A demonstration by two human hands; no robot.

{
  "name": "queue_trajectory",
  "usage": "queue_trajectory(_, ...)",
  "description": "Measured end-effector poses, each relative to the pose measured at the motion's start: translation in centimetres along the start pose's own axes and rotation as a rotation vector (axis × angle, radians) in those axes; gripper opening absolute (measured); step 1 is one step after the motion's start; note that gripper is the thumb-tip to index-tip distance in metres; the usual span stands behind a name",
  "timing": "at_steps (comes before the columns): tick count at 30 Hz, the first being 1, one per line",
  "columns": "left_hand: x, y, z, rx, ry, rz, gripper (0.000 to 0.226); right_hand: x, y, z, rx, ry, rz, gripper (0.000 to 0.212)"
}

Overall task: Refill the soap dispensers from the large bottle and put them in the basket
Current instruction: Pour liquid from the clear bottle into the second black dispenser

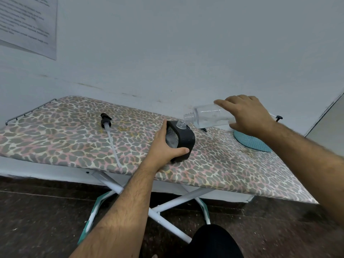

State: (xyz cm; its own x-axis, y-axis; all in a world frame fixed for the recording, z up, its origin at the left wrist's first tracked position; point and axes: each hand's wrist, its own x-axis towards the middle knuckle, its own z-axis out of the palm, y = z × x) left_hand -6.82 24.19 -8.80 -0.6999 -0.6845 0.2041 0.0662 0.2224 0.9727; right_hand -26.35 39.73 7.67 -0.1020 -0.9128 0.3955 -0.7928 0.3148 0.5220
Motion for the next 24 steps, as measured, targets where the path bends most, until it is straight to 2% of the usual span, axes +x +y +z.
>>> queue_trajectory(24,-0.01,-0.02,0.04,-0.005,-0.014,0.003,0.129,0.12,0.13,-0.11,-0.01,0.002,-0.007,0.078)
